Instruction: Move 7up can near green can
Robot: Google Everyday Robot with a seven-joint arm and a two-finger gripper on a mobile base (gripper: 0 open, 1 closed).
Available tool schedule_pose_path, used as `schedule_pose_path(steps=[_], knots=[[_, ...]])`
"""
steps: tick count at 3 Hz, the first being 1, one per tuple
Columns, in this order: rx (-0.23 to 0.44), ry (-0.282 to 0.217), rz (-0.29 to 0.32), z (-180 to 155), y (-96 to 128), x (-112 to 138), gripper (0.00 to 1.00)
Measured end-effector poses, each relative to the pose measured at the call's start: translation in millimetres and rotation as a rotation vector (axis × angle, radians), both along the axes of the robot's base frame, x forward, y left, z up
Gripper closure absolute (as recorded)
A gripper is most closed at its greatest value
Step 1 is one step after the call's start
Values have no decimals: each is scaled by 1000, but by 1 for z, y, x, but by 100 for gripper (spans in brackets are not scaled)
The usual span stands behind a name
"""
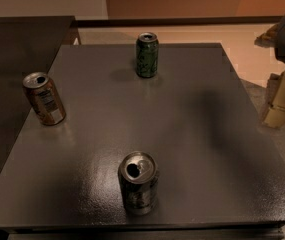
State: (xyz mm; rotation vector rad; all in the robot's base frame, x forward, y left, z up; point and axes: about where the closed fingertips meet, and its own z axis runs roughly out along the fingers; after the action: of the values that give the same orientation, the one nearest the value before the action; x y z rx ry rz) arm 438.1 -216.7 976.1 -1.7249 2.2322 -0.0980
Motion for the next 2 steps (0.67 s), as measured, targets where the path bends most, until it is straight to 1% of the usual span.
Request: schedule_pose_path(steps=[1, 2], knots=[[0, 0, 0, 0, 0, 0, 0], [9, 30, 25, -3, 4, 2, 0]])
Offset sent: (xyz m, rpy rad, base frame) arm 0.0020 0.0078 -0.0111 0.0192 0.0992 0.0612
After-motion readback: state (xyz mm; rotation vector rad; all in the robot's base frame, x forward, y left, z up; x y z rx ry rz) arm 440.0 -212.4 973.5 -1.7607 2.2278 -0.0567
